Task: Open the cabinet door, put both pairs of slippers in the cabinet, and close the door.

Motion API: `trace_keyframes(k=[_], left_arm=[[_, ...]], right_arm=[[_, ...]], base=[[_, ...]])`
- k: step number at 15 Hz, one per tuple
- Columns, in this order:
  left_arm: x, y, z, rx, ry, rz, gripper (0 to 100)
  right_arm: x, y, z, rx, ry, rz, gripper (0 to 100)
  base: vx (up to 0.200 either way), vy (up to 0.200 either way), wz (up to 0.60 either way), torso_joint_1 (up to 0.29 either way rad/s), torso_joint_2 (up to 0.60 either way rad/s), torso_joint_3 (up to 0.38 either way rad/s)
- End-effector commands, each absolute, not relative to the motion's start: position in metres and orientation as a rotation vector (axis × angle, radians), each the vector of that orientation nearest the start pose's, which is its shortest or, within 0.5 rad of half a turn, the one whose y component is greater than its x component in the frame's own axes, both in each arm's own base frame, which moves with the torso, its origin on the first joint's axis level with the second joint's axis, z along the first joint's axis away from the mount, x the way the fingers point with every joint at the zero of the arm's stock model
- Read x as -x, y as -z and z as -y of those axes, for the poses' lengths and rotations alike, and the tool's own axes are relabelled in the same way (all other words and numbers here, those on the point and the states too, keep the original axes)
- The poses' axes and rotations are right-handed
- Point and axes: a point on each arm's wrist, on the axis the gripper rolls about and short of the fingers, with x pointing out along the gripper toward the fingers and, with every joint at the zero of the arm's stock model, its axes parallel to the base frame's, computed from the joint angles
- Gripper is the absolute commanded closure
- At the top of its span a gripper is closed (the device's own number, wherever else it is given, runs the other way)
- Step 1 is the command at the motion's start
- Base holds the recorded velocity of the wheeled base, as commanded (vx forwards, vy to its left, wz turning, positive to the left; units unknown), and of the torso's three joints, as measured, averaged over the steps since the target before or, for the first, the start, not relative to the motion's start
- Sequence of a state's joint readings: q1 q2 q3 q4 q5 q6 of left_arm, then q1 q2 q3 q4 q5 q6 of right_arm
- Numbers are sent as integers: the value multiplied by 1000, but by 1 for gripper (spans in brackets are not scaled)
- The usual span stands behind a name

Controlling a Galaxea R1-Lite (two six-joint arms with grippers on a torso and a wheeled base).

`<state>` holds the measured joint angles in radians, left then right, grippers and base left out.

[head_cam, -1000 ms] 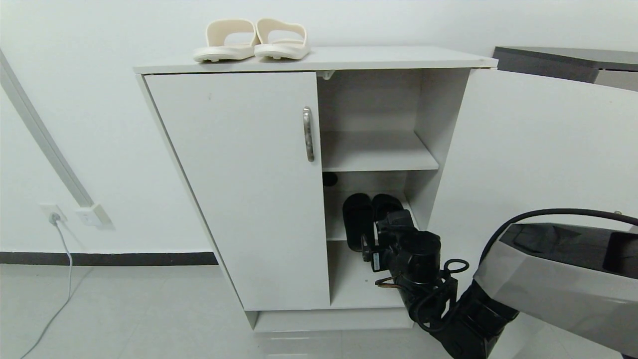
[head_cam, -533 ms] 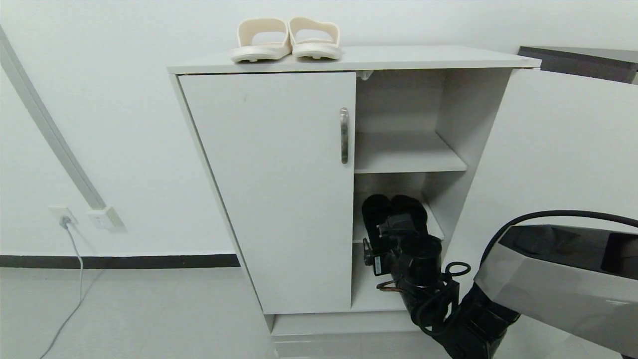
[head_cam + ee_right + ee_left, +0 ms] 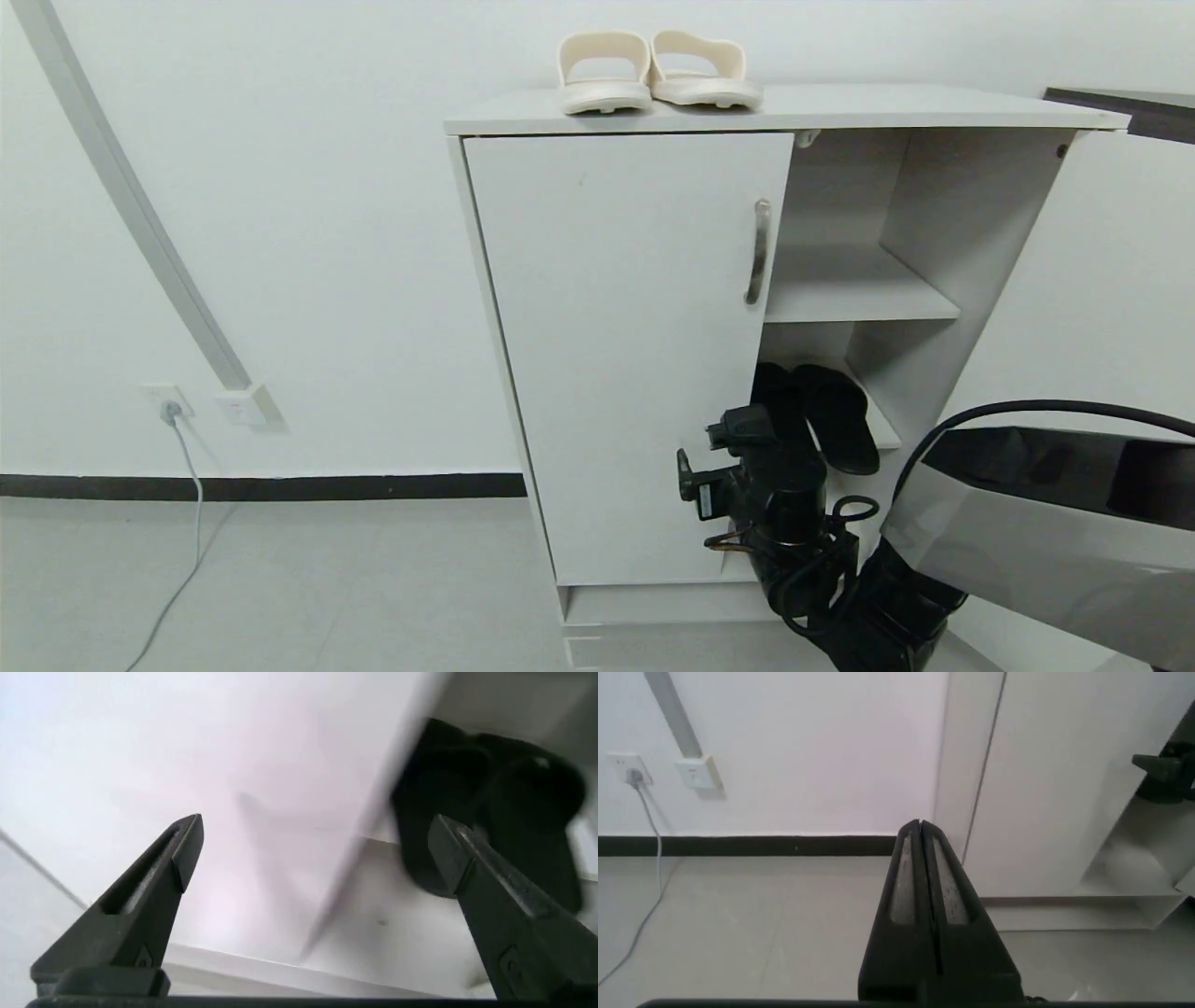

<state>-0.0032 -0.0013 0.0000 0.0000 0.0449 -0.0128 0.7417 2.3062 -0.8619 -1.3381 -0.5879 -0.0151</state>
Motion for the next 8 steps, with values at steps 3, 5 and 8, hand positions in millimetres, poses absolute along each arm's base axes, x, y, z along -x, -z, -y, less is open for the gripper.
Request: trace_keyframes(k=[3, 5, 8], left_arm=[[23, -75, -1, 14, -43, 0, 100], [23, -75, -1, 14, -43, 0, 100], [23, -75, -1, 15, -43, 0, 100]], right_arm=[[-303, -44, -258, 98, -163, -64, 0], [-304, -44, -258, 100, -164, -40, 0], [-303, -45, -258, 96, -196, -21, 0]], base=[[0, 0, 0, 0, 0, 0], [0, 0, 0, 0, 0, 0], [0, 0, 0, 0, 0, 0]])
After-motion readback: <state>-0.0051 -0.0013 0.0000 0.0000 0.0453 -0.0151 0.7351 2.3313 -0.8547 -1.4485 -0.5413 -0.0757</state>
